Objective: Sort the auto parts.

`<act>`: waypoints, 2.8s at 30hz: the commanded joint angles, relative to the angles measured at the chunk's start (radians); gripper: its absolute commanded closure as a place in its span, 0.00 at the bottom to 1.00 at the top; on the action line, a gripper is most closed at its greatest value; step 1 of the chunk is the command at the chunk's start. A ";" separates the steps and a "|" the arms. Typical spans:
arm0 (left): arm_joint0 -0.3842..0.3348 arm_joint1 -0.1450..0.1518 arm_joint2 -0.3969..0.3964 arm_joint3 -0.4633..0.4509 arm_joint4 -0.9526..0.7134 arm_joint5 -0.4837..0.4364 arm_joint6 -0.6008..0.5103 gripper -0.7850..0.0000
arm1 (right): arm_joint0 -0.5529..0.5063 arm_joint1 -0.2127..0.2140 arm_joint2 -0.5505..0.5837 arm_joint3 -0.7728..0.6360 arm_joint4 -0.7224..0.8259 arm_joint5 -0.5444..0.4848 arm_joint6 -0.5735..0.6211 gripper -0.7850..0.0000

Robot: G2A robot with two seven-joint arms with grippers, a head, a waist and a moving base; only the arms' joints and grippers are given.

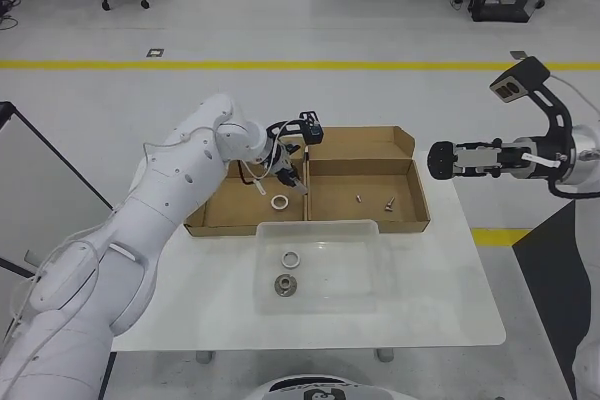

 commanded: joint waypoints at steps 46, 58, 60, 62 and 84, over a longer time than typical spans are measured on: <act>0.220 0.359 0.212 -0.874 -0.051 0.316 -0.316 0.52 | 0.000 0.000 0.000 0.000 0.000 0.000 0.000 0.00; 0.162 0.303 0.315 -0.793 0.003 0.301 -0.300 0.64 | 0.000 0.000 0.000 0.000 0.000 0.000 0.000 0.00; 0.153 0.286 0.337 -0.768 0.024 0.297 -0.297 0.64 | 0.000 0.000 0.000 0.000 0.000 0.000 0.000 0.00; 0.149 0.268 0.353 -0.746 0.035 0.291 -0.285 0.65 | 0.000 0.000 0.000 0.000 0.000 0.000 0.000 0.00; 0.128 0.109 0.448 -0.502 0.142 0.329 -0.293 0.64 | 0.000 0.000 0.000 0.000 0.000 0.000 0.000 0.00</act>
